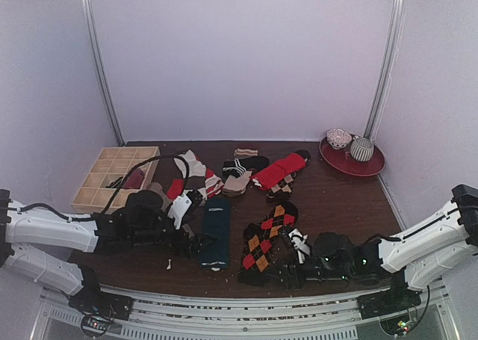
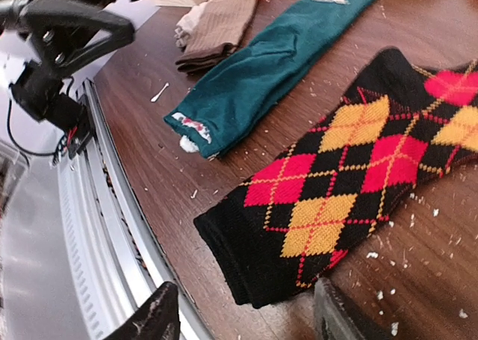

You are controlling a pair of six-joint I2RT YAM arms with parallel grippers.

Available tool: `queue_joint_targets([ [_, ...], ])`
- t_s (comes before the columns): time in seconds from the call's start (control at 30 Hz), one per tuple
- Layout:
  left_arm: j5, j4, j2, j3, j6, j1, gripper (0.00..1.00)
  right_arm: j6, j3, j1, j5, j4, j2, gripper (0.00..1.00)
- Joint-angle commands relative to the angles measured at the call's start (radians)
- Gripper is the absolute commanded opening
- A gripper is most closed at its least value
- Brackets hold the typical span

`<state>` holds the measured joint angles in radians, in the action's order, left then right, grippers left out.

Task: Roll the socks
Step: Adjust the bag handles on the takeout bag, then roll a pair of socks at the center of the board.

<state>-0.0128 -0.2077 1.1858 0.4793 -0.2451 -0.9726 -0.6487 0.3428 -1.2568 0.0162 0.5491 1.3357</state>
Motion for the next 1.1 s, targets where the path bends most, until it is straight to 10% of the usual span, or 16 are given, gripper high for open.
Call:
queue_joint_targets([
  [0.0, 0.022, -0.021, -0.002, 0.02, -0.008, -0.006, 0.98, 0.314, -0.019, -0.052, -0.089, 0.007, -0.008, 0.64],
  [0.27, 0.013, -0.01, 0.027, 0.05, 0.009, -0.006, 0.98, 0.792, -0.044, -0.116, -0.078, 0.29, 0.124, 0.69],
  [0.73, 0.006, -0.022, 0.059, 0.051, 0.013, -0.006, 0.98, 0.858, 0.039, -0.121, -0.073, 0.308, 0.339, 0.65],
  [0.9, -0.006, -0.028, 0.06, 0.045, 0.013, -0.006, 0.98, 0.791, 0.076, -0.119, -0.107, 0.24, 0.386, 0.53],
  [1.07, -0.024, -0.042, 0.047, 0.03, 0.026, -0.006, 0.98, 0.659, 0.115, -0.113, -0.126, 0.116, 0.398, 0.17],
])
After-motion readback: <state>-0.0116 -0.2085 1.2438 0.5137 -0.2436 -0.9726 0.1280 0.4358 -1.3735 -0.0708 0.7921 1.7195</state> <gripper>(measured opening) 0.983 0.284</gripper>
